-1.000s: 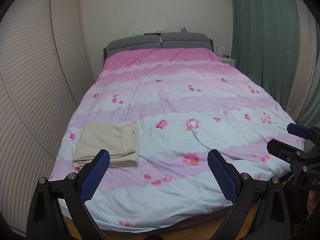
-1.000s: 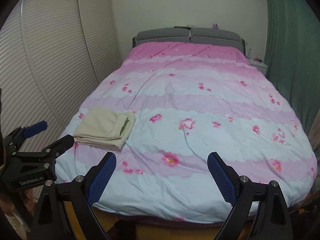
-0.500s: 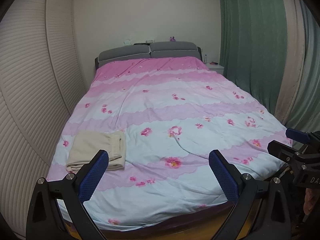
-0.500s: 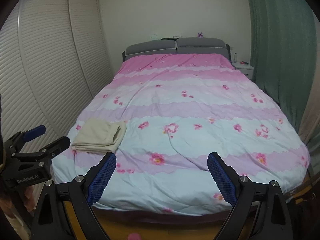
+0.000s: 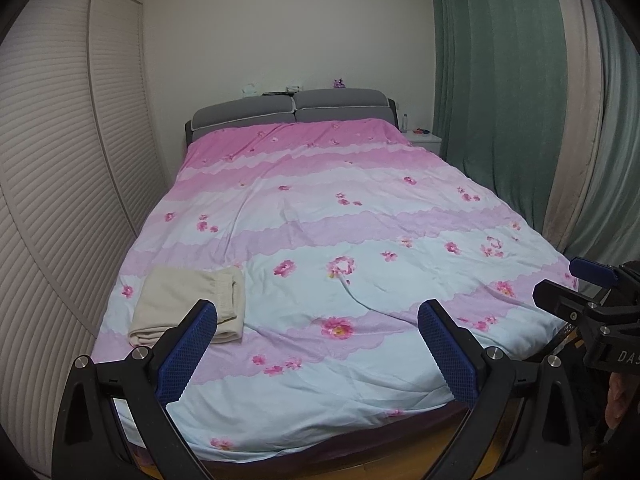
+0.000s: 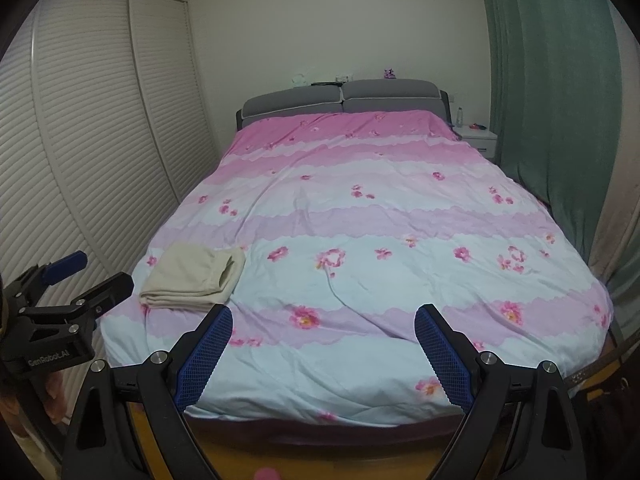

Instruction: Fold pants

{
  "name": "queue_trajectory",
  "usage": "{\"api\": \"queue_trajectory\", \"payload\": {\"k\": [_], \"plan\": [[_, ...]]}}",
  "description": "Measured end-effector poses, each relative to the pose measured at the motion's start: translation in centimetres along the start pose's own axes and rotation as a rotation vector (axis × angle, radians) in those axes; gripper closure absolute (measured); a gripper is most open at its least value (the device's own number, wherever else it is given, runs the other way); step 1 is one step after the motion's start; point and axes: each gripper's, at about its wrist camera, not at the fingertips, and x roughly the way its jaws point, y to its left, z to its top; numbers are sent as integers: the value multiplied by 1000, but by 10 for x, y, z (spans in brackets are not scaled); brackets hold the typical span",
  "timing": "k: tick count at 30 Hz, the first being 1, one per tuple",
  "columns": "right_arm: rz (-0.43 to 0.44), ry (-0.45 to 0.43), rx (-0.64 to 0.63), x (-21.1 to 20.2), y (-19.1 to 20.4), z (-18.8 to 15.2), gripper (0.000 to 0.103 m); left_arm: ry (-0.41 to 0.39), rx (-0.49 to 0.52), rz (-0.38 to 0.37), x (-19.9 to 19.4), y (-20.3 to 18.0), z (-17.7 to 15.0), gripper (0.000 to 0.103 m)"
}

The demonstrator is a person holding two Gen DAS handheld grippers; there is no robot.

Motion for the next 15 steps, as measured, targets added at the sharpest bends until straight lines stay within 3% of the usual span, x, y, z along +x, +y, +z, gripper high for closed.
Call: {"api": "queue_trajectory", "payload": {"k": [15], "plan": [[-2, -7, -1, 0, -3, 3, 10, -7, -28, -19, -9, 2, 7, 0]]}}
